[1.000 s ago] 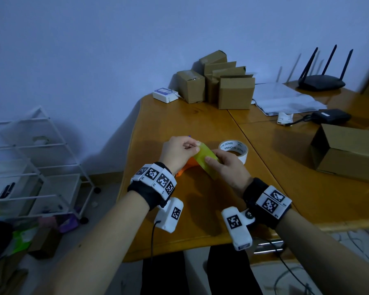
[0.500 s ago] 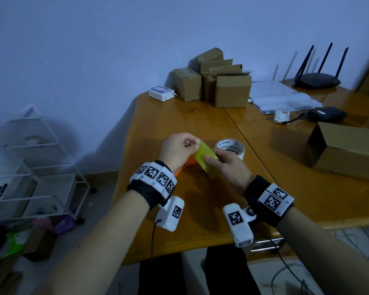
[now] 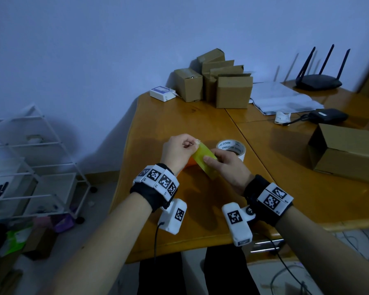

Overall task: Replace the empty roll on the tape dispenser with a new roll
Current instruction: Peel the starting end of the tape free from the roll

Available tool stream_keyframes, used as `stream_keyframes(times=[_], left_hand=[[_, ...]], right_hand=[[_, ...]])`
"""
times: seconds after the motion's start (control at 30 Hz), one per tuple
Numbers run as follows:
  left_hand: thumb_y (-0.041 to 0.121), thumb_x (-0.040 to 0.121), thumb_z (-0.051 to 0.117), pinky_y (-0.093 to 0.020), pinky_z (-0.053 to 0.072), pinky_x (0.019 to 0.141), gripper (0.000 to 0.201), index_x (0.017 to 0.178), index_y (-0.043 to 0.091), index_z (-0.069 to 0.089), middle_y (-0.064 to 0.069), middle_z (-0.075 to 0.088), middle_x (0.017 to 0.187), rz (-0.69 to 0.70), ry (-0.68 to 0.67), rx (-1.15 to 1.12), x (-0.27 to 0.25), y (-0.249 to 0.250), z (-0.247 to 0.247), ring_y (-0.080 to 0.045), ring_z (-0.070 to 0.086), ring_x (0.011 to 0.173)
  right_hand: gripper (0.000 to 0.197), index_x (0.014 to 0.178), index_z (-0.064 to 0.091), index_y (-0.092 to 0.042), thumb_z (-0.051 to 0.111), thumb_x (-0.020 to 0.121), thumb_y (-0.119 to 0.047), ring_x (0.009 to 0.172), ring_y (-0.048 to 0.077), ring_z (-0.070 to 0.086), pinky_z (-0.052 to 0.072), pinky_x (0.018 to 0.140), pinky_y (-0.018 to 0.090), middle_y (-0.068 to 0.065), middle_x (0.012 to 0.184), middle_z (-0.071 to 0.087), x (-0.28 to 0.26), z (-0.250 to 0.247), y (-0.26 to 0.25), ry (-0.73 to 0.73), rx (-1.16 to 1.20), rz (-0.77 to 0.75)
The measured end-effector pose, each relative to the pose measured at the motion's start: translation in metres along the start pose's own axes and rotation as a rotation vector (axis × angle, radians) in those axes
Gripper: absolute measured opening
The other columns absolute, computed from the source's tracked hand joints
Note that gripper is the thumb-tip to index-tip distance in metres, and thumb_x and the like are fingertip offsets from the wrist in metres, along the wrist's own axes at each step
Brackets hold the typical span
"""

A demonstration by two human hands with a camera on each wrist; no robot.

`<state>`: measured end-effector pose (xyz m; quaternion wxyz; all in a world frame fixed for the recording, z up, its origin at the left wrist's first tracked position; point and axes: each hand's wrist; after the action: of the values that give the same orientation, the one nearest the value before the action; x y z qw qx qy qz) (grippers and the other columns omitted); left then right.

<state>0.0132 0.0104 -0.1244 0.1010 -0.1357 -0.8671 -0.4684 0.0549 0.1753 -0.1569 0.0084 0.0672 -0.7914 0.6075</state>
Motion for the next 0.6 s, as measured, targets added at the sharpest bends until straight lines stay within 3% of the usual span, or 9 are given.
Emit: stream_keyframes(times=[0.17, 0.3, 0.6], left_hand=[[0.015, 0.093, 0.062, -0.016, 0.048, 0.082, 0.014, 0.1, 0.016, 0.074, 0.005, 0.073, 0.1, 0.031, -0.018, 0.003, -0.0006, -0.0001, 0.0003, -0.009, 0.065, 0.097], [0.013, 0.092, 0.064, 0.0, 0.04, 0.075, 0.017, 0.103, 0.016, 0.077, 0.003, 0.075, 0.104, 0.062, 0.01, 0.025, -0.0014, 0.0011, 0.0018, -0.004, 0.064, 0.093], [0.015, 0.091, 0.065, 0.003, 0.039, 0.07, 0.014, 0.099, 0.017, 0.077, 0.005, 0.074, 0.099, 0.058, 0.016, 0.031, 0.001, 0.0011, 0.003, -0.005, 0.064, 0.092]], right_hand=[[0.022, 0.106, 0.067, -0.008, 0.059, 0.097, -0.027, 0.078, 0.021, 0.063, 0.051, 0.071, 0.041, 0.009, 0.088, 0.068, 0.0033, 0.001, -0.002, 0.021, 0.016, 0.008], [0.024, 0.109, 0.068, -0.011, 0.059, 0.097, -0.03, 0.081, 0.025, 0.065, 0.054, 0.074, 0.046, 0.018, 0.097, 0.071, 0.006, -0.0024, 0.0016, 0.029, 0.017, -0.009], [0.029, 0.103, 0.07, -0.016, 0.062, 0.09, -0.04, 0.082, 0.029, 0.066, 0.055, 0.075, 0.052, 0.018, 0.097, 0.071, 0.0067, -0.0025, 0.0055, 0.024, 0.055, -0.014]])
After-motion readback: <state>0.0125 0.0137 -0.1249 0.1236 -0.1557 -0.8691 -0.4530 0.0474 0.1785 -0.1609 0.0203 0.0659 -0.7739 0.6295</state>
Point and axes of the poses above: each hand's wrist, its own x-axis towards the middle knuckle, its own z-axis out of the palm, y = z × x
